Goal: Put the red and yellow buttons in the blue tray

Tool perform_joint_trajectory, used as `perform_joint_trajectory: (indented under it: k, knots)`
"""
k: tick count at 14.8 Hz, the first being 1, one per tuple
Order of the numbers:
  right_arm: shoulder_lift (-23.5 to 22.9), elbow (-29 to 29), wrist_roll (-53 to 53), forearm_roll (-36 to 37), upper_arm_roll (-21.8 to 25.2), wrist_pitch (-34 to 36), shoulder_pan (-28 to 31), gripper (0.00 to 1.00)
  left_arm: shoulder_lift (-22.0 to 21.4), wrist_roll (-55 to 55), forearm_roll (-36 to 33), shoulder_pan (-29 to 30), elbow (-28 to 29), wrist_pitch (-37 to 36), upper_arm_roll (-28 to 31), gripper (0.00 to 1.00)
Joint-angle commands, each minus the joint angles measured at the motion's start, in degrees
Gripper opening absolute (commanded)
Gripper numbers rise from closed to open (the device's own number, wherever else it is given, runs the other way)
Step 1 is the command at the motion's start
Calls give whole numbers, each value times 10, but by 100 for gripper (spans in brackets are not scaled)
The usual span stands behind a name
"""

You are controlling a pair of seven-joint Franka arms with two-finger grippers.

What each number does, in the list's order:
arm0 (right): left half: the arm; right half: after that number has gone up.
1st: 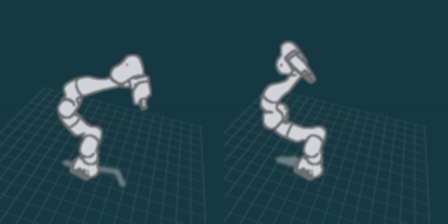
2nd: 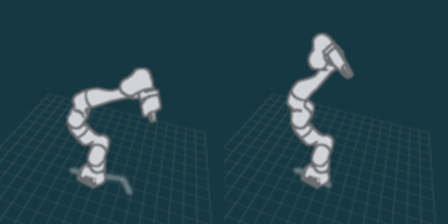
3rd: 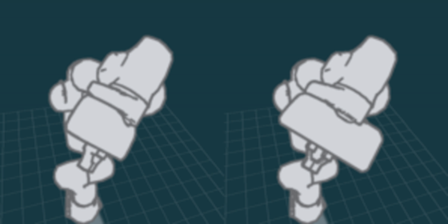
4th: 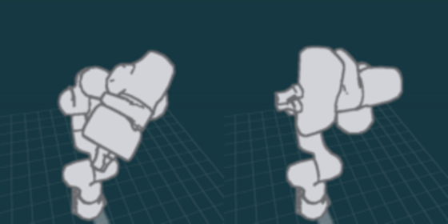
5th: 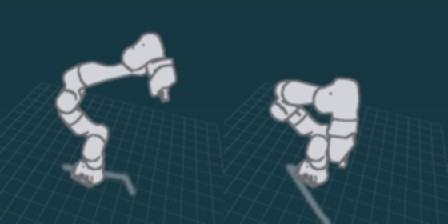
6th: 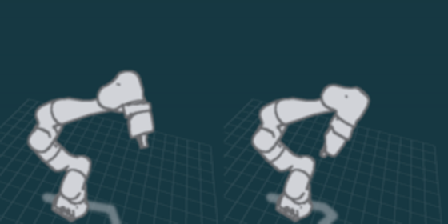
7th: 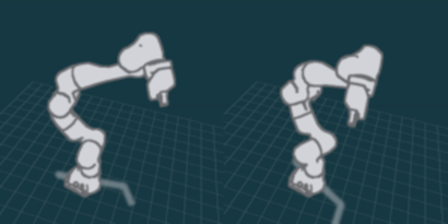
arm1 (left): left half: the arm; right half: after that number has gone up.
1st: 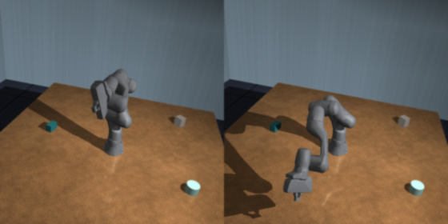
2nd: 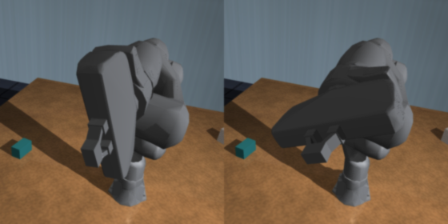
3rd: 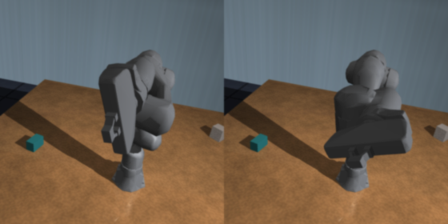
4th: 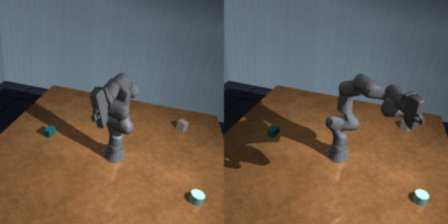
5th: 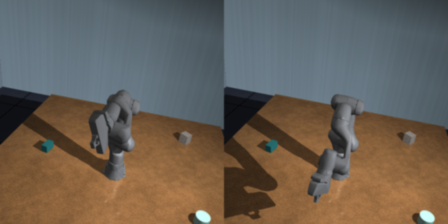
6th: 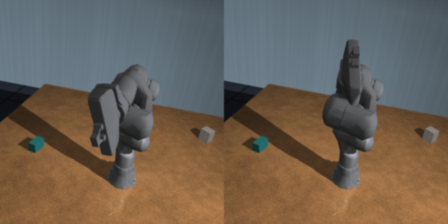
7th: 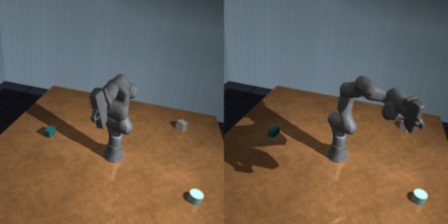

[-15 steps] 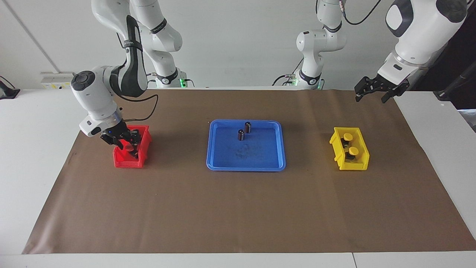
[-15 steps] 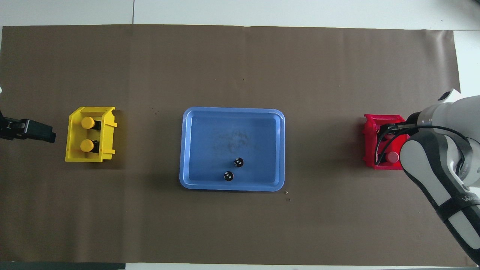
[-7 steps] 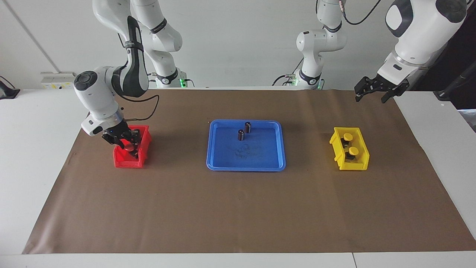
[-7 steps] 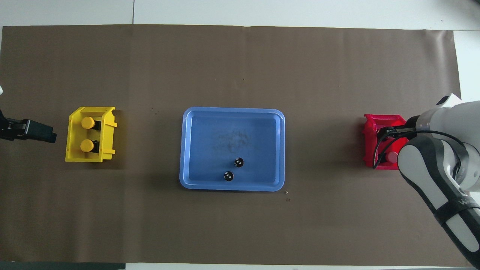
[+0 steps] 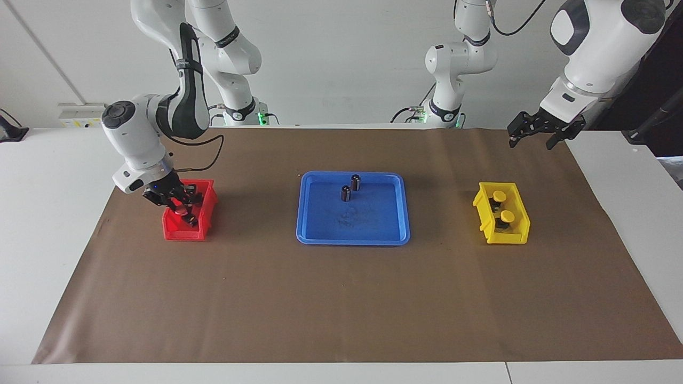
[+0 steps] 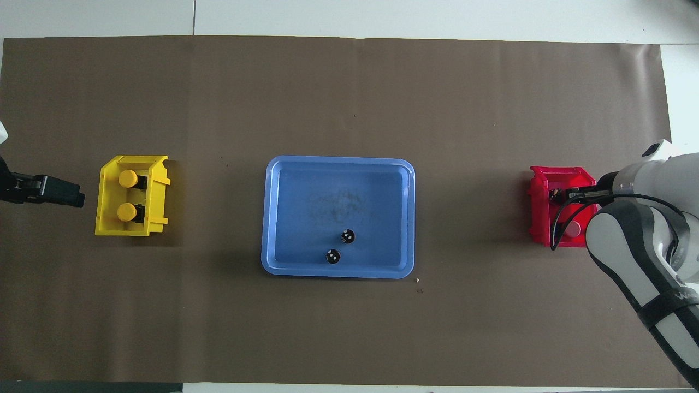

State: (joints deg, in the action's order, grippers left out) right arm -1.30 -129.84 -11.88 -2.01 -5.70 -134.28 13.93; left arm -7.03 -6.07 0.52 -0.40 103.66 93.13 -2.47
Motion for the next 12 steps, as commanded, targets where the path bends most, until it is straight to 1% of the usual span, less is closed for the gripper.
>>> perform_joint_trajectory:
  k: [1, 2, 4, 5, 7, 8, 9, 10, 11, 12]
  knots:
    - [-4, 63, -15, 1, -4, 77, 0, 13, -1, -4, 6, 11, 48, 76, 2, 99]
    - [-16, 113, -14, 10, -4, 137, -3, 13, 13, -5, 5, 12, 62, 119, 2, 97]
    - [-47, 222, -12, 31, -5, 252, -7, 13, 42, -8, 5, 19, 90, 188, 2, 89]
    - [-58, 267, -11, 32, -5, 298, -8, 13, 58, -9, 5, 22, 105, 221, 2, 88]
    - [-72, 329, 3, 36, -5, 362, -32, 13, 85, -8, 5, 22, 130, 294, 2, 82]
    - [-81, 359, 32, 49, -6, 388, -48, 13, 94, -9, 5, 24, 136, 307, 2, 78]
    - [-96, 393, 74, 55, -6, 408, -74, 13, 105, -8, 5, 28, 137, 314, 2, 77]
    - [-108, 415, 117, 55, -6, 413, -104, 13, 111, -4, 5, 29, 138, 325, 1, 77]
    - [-113, 422, 180, 48, -7, 405, -139, 14, 116, -2, 5, 29, 142, 332, 1, 77]
    - [-118, 422, 250, 46, -8, 379, -175, 14, 119, 0, 5, 27, 146, 335, 1, 77]
